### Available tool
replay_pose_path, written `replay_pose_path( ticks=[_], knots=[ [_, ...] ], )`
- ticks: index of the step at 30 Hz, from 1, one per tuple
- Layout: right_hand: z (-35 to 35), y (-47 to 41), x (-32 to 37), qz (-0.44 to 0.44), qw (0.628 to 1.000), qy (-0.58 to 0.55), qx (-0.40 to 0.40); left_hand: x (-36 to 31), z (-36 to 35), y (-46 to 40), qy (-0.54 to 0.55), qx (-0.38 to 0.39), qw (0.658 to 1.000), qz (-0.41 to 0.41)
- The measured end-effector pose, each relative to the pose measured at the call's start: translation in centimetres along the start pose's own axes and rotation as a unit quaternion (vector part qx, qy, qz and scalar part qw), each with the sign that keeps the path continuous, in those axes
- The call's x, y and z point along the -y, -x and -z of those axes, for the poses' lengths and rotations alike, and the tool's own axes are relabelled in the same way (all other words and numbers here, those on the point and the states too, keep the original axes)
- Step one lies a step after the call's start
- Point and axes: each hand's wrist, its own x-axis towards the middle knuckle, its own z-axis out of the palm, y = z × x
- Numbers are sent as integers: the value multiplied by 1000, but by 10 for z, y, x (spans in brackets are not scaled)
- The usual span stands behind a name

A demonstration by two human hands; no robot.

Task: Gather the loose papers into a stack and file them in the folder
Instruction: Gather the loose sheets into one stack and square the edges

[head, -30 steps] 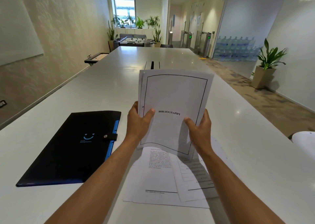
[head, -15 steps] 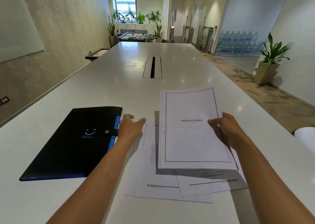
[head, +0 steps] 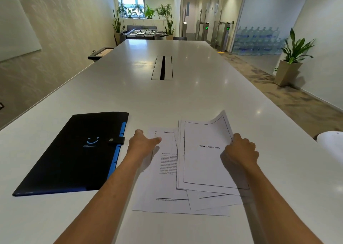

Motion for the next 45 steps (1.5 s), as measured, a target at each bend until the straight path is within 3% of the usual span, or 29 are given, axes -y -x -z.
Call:
replay_pose_path(
  ticks=[15,20,26,31,33,35,38,42,45],
  knots=[
    [-13,19,39,64,989,-113,64,-3,-13,15,172,135,973,73],
    [-15,24,42,68,983,-161,59,8,-20,14,188,170,966,47],
    [-16,26,33,31,962,-269,32,14,-20,17,162,124,979,-13],
    [-13,26,28,17,954,-294,57,13,-16,17,187,113,973,-76],
    [-11,26,26,-16,918,-384,98,13,-13,15,211,114,965,-107],
    [-7,26,25,-63,852,-498,147,10,-10,14,240,118,954,-137],
    [0,30,28,-43,787,-580,207,3,-3,11,256,114,943,-178],
    [2,34,42,93,751,-632,167,-12,6,11,241,77,941,-227],
    [17,31,57,189,789,-583,44,-33,18,11,205,33,938,-277]
  ],
)
